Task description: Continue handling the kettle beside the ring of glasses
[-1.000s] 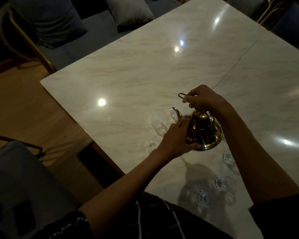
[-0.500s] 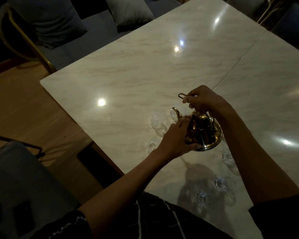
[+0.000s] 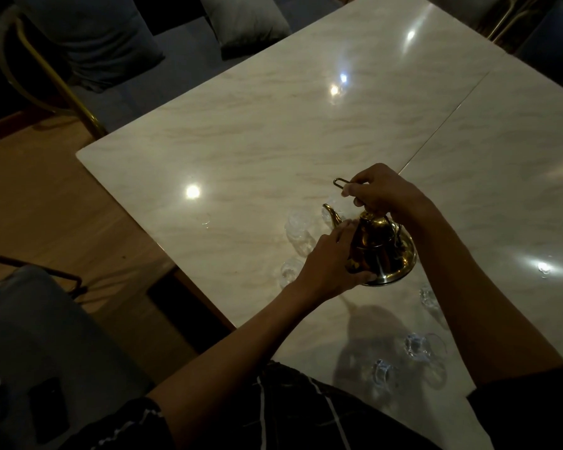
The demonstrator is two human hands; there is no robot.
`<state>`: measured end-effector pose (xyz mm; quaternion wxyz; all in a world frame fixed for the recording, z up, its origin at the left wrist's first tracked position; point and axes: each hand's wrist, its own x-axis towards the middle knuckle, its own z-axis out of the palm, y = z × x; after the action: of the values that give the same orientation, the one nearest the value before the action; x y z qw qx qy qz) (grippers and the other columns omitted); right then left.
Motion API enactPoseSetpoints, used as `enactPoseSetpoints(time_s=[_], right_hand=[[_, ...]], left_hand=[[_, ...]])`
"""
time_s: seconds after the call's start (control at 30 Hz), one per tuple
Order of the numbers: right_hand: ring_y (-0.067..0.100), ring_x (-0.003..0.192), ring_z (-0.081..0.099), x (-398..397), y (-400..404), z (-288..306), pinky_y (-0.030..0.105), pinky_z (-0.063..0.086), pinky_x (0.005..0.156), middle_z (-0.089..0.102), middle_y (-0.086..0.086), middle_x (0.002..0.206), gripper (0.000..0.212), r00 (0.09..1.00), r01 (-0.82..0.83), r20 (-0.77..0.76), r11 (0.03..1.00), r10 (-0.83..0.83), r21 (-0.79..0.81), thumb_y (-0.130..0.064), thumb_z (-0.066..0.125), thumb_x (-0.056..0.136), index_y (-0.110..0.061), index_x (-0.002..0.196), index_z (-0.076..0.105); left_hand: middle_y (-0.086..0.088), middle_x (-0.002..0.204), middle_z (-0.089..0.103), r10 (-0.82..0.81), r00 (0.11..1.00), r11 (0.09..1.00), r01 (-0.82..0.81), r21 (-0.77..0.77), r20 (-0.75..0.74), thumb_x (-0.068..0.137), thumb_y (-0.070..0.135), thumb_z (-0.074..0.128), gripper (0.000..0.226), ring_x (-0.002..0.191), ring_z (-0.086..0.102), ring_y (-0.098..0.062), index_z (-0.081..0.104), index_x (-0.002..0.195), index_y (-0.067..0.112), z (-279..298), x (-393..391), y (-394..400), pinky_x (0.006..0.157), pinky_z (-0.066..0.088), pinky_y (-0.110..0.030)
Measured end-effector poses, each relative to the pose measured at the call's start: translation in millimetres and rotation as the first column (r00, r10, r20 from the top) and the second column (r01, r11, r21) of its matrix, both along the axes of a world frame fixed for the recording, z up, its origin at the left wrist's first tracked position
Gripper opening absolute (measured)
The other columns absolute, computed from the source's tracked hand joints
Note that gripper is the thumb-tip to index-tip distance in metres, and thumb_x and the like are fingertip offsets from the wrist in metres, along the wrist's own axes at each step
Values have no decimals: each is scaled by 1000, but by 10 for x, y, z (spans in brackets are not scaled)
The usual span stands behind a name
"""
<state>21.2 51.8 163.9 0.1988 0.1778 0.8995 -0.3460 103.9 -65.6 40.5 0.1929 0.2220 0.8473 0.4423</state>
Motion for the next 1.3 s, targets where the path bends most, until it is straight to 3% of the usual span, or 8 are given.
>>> enactPoseSetpoints(time_s=[0.6, 0.77, 1.0, 1.3], right_hand=[[15, 61, 58, 35, -8, -169, 22, 43, 50, 65, 6, 75, 24, 998, -44, -51, 999, 44, 0, -20, 61, 95, -3, 108, 73], [11, 52, 54, 119, 34, -224, 19, 40, 45, 65, 4, 74, 23, 996, -19, -87, 1000, 18, -16, -20, 59, 96, -5, 104, 74], [9, 66, 63, 460, 138, -309, 22, 46, 52, 67, 6, 79, 23, 988, 41, -147, 994, -55, -98, -26, 58, 96, -10, 99, 74], [6, 59, 60, 1052, 237, -526, 23, 46, 52, 61, -3, 71, 23, 989, 30, -140, 991, -48, -132, -25, 57, 96, -10, 99, 74]], left_hand=[[-7, 162, 32, 14, 1000, 1000, -14, -9, -11, 73, 46, 86, 112, 136, 45, -33, 20, 159, 21, -131, -29, -75, 109, 46, -50], [-7, 165, 29, 1, 999, 1000, -2, -29, -34, 73, 43, 87, 111, 139, 42, -35, 21, 160, 20, -156, -10, -88, 110, 45, -49], [-5, 165, 26, -47, 993, 997, 41, -58, -111, 78, 41, 84, 104, 137, 42, -32, 22, 160, 22, -246, 153, -109, 105, 48, -48], [-4, 165, 26, -67, 993, 997, 62, -56, -102, 82, 45, 80, 100, 146, 32, -28, 22, 160, 24, -412, 733, -107, 113, 42, -48]])
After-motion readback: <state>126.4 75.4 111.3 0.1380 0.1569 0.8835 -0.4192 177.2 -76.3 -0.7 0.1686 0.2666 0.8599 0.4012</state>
